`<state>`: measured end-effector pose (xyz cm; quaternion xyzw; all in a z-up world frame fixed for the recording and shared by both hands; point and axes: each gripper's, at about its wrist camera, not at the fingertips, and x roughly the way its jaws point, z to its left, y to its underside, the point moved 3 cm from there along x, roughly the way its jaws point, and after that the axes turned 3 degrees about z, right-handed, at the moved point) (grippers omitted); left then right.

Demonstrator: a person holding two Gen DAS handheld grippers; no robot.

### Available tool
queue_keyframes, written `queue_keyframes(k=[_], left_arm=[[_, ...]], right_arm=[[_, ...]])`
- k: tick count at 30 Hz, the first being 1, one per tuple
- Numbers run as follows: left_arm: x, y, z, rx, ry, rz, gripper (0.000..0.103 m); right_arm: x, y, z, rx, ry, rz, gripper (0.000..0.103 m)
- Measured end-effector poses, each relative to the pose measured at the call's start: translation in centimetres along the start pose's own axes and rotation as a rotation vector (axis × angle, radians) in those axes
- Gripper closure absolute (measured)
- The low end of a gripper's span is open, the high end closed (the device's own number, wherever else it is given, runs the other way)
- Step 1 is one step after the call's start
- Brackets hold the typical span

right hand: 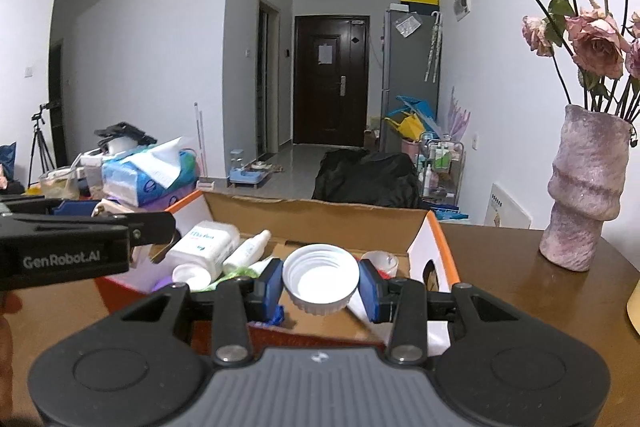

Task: Organize rigid objects
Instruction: 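Carry the white cap and plug adapter over the cardboard box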

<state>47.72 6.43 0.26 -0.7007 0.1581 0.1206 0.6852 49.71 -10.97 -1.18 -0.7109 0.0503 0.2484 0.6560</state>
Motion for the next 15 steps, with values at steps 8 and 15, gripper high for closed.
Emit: queue_keyframes(k=[8,15], left_arm=[[1.8,-1.3,-0.3,-0.018,-0.024,-0.015,0.043],[3.2,-2.0,0.0,-0.035,-0.051,-0.028,0.043]], right_arm=[[1.8,-1.2,-0.4,0.015,0.022,0.001,0.064],[3.7,-1.9,-0.5,0.032,0.035,0.010,0.064]])
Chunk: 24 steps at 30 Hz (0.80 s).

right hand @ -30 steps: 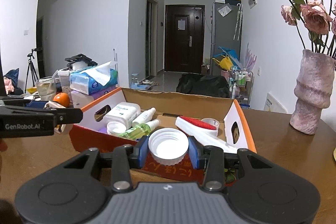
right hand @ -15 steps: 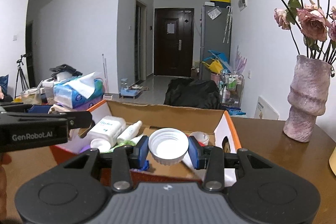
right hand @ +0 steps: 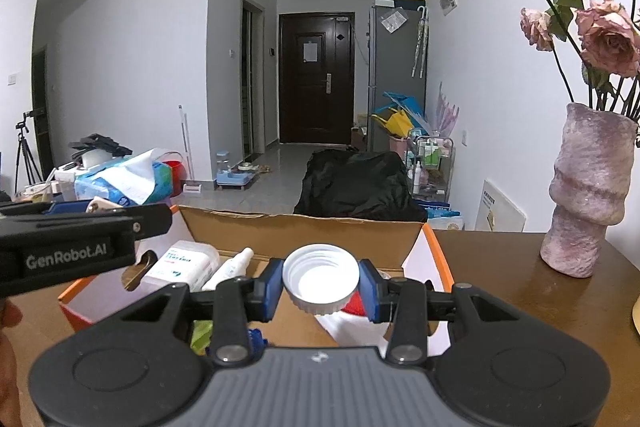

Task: Organize rigid objects
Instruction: 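Carry the white cap and plug adapter over the cardboard box, then open the right tool to drop the white cap while the left tool drops the adapter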

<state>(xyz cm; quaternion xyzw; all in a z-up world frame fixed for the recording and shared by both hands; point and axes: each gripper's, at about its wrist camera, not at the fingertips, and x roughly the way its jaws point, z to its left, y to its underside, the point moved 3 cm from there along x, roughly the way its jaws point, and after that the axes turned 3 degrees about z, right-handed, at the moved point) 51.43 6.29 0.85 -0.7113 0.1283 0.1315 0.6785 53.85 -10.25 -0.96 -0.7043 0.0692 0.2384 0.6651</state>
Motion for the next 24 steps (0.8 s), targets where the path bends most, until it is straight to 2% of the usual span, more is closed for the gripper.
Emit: queue_keyframes(k=[12,24], left_arm=[[2.8,-0.8,0.3,-0.022,-0.054,0.005,0.043],[5.4,-0.2,1.1,-0.034,-0.084,0.061,0.043]], right_arm=[[2.9,-0.9,0.0,0.030,0.028,0.028,0.064],[4.9,-0.6,-0.5,0.036,0.060,0.071,0.064]])
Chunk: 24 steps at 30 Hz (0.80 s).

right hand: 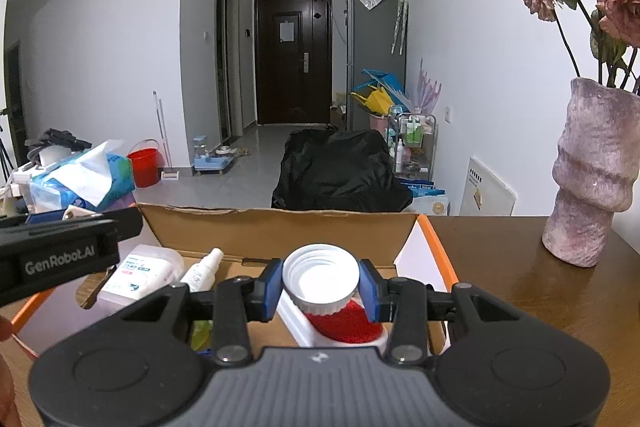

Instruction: Organize rigid objects

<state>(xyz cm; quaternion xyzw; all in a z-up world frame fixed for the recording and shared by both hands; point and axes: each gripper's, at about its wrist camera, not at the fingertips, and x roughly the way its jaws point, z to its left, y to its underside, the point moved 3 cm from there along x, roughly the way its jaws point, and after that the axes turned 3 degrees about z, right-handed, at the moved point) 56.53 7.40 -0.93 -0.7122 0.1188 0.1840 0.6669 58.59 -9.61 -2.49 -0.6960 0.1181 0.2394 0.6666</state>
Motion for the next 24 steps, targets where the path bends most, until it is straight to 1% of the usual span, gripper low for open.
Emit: queue_keyframes(k=[2,3,4,5,6,7,8,9,10,11,12,17,24], left_arm=[[0.1,0.1,0.1,0.004,-0.002,0.010,0.042],[0.0,0.1,0.1,0.009,-0.010,0.002,0.039],[-0.1,0.1,0.2,0.016,-0.020,-0.006,0.035],[-0.3,0.0,0.4,0.019,-0.032,-0.017,0.026],[-0.5,-0.1,0.5,0.016,-0.043,-0.028,0.014],[-0.8,-0.2,0.8,0.009,-0.053,-0.039,0.009],[-1.1,-0.3,1.0,0.001,-0.059,-0.051,0.003],[-1.2,-0.5,1.3,-0.003,-0.062,-0.058,0.000],[-1.4,-0.6,1.5,-0.009,-0.064,-0.062,0.000],[-1.6,-0.8,1.6,-0.015,-0.064,-0.063,0.000],[-1.6,-0.9,1.8,-0.023,-0.065,-0.062,0.000],[-1.6,-1.0,2.3,-0.057,-0.064,-0.038,0.000],[-2.8,-1.1,1.9,-0.029,-0.051,-0.056,0.000]], right_arm=[[0.1,0.0,0.0,-0.006,0.003,0.008,0.064],[0.1,0.1,-0.1,-0.007,0.007,0.011,0.063],[0.2,-0.1,-0.2,-0.005,0.011,0.008,0.059],[0.1,-0.2,-0.3,-0.002,0.013,0.009,0.047],[0.0,-0.2,-0.4,0.004,0.018,0.007,0.039],[-0.1,-0.2,-0.5,0.009,0.024,0.003,0.024],[-0.2,-0.2,-0.6,0.011,0.029,-0.002,0.015],[-0.4,-0.2,-0.7,0.014,0.034,-0.010,0.014],[-0.6,-0.2,-0.7,0.019,0.036,-0.016,0.011],[-0.6,-0.3,-0.8,0.024,0.037,-0.017,0.004],[-0.7,-0.3,-0.9,0.031,0.037,-0.020,0.000],[-1.2,-0.5,-1.1,0.032,0.042,-0.036,0.000],[-2.2,-0.6,-1.2,0.023,0.038,-0.047,0.000]])
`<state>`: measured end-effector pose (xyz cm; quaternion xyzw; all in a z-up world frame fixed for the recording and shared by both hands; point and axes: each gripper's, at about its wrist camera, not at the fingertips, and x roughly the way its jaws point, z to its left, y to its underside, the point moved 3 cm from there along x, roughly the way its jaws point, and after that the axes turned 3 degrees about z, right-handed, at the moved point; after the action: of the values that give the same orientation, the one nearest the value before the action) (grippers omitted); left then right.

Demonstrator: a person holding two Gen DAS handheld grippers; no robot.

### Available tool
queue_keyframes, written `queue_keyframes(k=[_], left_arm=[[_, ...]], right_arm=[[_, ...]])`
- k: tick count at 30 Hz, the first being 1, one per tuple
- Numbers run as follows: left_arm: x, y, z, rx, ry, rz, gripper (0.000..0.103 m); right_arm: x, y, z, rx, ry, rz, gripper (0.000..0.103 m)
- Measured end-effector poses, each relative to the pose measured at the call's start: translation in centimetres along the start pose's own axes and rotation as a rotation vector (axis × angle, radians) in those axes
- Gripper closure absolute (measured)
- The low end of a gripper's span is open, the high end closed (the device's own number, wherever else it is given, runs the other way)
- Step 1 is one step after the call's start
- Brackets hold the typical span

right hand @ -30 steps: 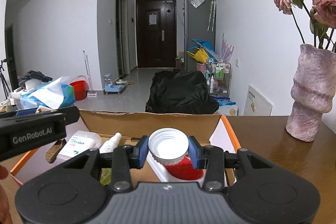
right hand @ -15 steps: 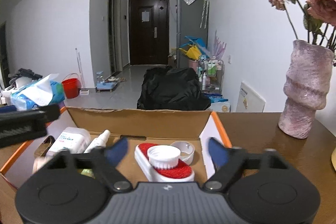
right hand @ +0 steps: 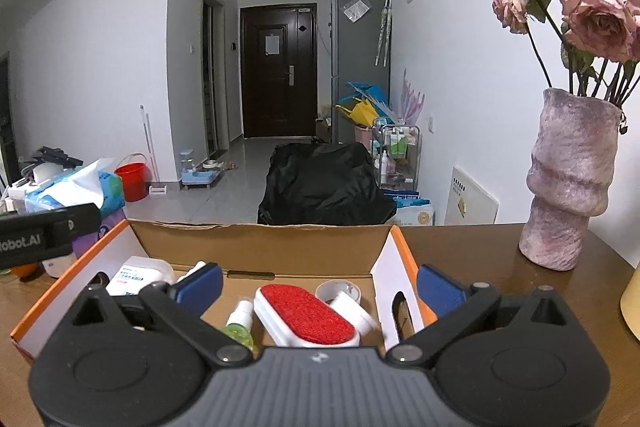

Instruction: Organize rigid objects

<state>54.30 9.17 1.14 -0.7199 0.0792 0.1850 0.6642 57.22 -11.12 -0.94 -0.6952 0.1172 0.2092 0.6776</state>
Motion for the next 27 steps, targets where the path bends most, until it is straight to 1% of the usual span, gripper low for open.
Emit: queue_keyframes(k=[8,15,27], left_arm=[[-3.8,-0.3,-0.5,0.025,0.038,-0.061,0.000],[-7.8,0.1,-0.2,0.012,0.060,-0.102,0.000],[-15.8,1.9,0.4,0.019,0.083,-0.112,0.000]], right_arm=[[-2.5,0.3,-0.7,-0.013,-0.006,-0.029,0.000],[-6.1,1.3,-1.4,-0.032,-0.004,-0.057,0.000],[-14.2,3.9,-2.8,-0.034,0.002,-0.101,0.000]])
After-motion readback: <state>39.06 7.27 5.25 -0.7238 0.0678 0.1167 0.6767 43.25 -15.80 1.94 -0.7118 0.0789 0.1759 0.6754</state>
